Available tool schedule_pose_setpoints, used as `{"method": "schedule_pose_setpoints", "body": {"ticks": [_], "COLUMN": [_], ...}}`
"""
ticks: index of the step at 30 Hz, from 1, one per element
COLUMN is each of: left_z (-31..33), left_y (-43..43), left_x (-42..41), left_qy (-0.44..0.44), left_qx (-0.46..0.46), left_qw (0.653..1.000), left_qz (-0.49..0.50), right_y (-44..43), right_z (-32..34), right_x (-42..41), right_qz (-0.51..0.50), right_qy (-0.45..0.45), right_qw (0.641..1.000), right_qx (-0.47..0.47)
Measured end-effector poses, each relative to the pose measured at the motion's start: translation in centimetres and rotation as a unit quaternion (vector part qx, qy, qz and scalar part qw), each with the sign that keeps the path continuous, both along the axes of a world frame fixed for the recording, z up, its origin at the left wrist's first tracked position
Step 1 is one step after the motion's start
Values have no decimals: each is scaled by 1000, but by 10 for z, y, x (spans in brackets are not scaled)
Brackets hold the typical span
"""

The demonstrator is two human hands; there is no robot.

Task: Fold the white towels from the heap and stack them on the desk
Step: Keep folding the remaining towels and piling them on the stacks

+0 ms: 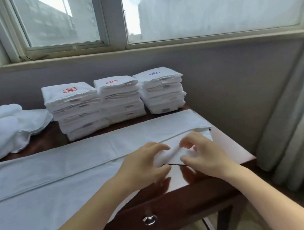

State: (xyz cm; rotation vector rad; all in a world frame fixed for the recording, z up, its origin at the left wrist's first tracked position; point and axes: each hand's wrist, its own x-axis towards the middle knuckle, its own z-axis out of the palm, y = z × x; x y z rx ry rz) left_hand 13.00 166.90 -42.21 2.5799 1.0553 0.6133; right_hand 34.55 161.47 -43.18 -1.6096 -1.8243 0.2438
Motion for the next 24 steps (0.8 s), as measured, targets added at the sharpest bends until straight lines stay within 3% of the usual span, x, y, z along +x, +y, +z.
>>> {"method": "schedule_pose_setpoints", "body": {"ticks": [4,7,13,17,20,24], "left_z": [3,5,12,20,30,37], "left_y": [3,5,9,3,-7,-21], "left_x": [16,20,23,29,38,49], "left_qy": [54,75,76,46,38,88], "left_qx": [21,23,-14,-41,-37,-19], "left_qw": [998,997,996,997,998,996], "left_qz": [14,24,50,49,22,-7], "right_y": [-10,-10,0,-3,-10,-19], "right_z": [9,23,27,25,34,43], "right_x": [12,15,12,22,37,53], "right_qz": [8,12,5,-67,-126,-118], "right_qy": [-56,-147,-259,-135,-53,-16], "right_qw": [996,983,963,988,986,989], "right_qx": [-66,-108,-78,20,97,86]}}
